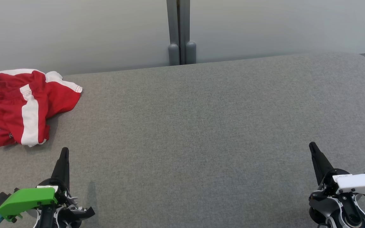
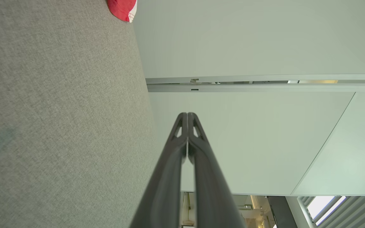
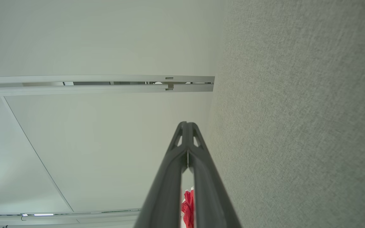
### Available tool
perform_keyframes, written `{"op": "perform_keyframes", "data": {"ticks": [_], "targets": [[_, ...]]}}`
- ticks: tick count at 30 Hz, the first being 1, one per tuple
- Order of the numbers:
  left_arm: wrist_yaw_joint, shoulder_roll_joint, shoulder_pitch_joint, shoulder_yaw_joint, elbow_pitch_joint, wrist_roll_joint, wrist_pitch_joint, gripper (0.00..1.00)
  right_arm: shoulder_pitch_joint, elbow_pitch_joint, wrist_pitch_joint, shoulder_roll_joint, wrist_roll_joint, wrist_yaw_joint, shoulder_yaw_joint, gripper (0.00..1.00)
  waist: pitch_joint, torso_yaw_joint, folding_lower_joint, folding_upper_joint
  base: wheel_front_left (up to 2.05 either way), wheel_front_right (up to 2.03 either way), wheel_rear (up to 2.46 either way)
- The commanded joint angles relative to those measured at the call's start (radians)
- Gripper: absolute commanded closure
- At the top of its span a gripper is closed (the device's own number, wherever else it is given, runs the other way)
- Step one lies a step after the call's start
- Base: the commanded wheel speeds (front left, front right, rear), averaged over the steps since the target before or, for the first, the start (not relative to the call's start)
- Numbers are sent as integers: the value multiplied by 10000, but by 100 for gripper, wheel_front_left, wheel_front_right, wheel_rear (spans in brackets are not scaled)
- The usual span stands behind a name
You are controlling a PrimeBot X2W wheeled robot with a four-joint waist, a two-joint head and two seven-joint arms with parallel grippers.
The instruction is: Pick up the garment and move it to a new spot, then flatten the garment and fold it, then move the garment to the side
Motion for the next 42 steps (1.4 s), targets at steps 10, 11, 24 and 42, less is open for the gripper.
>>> {"op": "perform_keyframes", "data": {"ticks": [10, 11, 24, 42], "targets": [[-58, 29, -147, 5, -11, 72, 13, 100, -97, -32, 17, -51, 26, 0, -13, 100, 0, 0, 0, 0, 0, 0, 0], [-60, 29, -147, 5, -11, 72, 13, 100, -97, -32, 17, -51, 26, 0, -15, 100, 0, 0, 0, 0, 0, 0, 0], [0, -8, 17, -10, 45, -3, -12, 0, 22, 41, -5, 15, -3, 0, 5, 0, 0, 0, 0, 0, 0, 0, 0], [13, -52, 455, -590, -87, 573, -752, 0, 344, 82, -745, 73, -712, -1, 461, 0, -3, 0, 0, 0, 0, 0, 0]]}}
